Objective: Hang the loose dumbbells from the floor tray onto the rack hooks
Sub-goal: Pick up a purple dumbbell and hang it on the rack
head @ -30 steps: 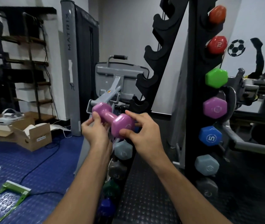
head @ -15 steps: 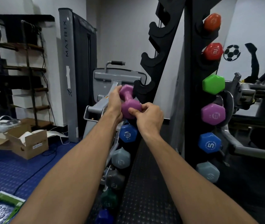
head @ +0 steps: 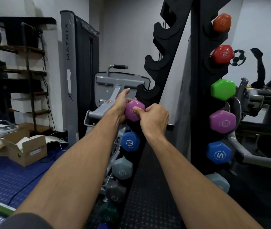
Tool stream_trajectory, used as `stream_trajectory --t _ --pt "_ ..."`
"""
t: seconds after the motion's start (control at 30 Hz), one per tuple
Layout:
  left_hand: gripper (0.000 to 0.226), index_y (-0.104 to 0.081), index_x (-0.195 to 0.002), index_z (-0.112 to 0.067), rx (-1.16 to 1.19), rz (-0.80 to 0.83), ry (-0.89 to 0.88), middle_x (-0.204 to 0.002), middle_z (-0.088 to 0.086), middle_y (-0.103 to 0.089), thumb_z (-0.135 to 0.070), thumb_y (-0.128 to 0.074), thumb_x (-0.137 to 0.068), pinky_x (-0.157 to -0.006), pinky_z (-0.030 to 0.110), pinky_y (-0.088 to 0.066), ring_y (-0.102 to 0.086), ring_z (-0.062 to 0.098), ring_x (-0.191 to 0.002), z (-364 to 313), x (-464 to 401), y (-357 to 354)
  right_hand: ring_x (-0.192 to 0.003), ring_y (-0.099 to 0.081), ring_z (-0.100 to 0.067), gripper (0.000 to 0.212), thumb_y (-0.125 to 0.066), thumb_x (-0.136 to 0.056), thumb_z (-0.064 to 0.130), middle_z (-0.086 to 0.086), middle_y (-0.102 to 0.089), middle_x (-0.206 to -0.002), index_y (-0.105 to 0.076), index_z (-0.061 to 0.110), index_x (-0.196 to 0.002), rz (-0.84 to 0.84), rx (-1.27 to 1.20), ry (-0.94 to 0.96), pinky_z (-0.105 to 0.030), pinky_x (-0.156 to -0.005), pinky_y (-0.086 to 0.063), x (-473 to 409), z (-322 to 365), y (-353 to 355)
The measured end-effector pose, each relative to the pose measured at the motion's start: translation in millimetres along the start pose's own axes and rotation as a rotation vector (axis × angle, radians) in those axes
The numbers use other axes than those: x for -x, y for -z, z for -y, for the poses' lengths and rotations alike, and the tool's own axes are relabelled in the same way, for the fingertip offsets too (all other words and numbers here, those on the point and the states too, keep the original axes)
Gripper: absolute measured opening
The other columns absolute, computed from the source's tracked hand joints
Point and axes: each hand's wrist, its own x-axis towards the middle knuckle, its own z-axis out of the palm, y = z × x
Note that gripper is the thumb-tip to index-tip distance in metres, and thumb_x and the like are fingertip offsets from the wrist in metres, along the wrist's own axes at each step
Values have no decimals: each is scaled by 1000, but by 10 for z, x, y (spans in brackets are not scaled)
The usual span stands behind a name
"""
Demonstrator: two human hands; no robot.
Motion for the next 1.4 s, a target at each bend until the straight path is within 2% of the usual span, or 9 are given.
stream_trajectory --t 0.13,0.3,0.43,0.53,0.83,1.03,1.1,1.3,1.4 --pt "60 -59 -106 -4 15 12 5 -76 10 -63 -62 -42 -99 -56 28 -56 -63 20 -62 74 -62 -6 -65 -54 -1 39 -82 -82 49 3 -67 -82 -70 13 -90 9 4 2 -14 -49 -31 19 -20 4" --pt "70 -61 -117 -4 85 3 -9 -76 9 -65 -67 -39 -97 -55 28 -56 -64 20 -60 184 -144 -32 -76 -61 -11 36 -82 -83 46 3 -65 -87 -64 16 -91 -13 25 57 -18 -55 -39 53 -81 -2" --pt "62 -59 -102 -8 -34 -28 -21 -78 9 -65 -66 -38 -98 -66 32 -55 -63 21 -66 98 -159 8 -81 -61 -14 35 -78 -88 44 1 -63 -93 -60 16 -95 0 74 96 -16 -56 -36 67 -67 -28" --pt "57 -58 -101 -8 -37 -46 -30 -76 8 -64 -63 -39 -100 -62 30 -54 -62 19 -62 105 -128 1 -81 -61 -14 36 -76 -89 47 2 -63 -93 -61 16 -97 18 102 108 -18 -57 -38 63 -72 5" --pt "78 -57 -133 0 14 -11 -40 -76 7 -65 -67 -40 -97 -55 27 -57 -65 16 -56 213 -133 -19 -84 -65 -10 22 -76 -91 36 4 -67 -93 -68 17 -99 101 71 153 -31 -77 -57 18 -170 141" --pt "62 -62 -93 -7 -8 53 57 -65 4 -61 -64 -37 -100 -52 25 -55 -61 15 -53 98 -16 -24 -81 -58 -8 20 -70 -97 32 0 -63 -99 -63 13 -101 83 128 173 -18 -65 -43 58 -138 99" --pt "61 -63 -90 -8 63 51 75 -68 4 -61 -64 -39 -99 -57 27 -56 -62 16 -57 133 2 -30 -81 -58 -9 22 -69 -98 32 0 -61 -100 -61 13 -106 92 171 200 -20 -68 -45 95 -125 116" --pt "60 -63 -103 -11 126 -33 13 -66 -1 -62 -65 -38 -99 -61 28 -57 -67 15 -59 205 -109 -17 -86 -67 -9 23 -71 -97 21 6 -68 -94 -63 21 -118 85 59 115 -29 -78 -59 194 -280 292" --pt "58 -57 -121 -12 75 -141 -80 -93 5 -68 -63 -41 -99 -61 31 -56 -70 17 -76 201 -122 -3 -91 -67 -9 18 -66 -100 19 7 -68 -101 -64 23 -117 95 58 100 -29 -81 -58 212 -349 397"
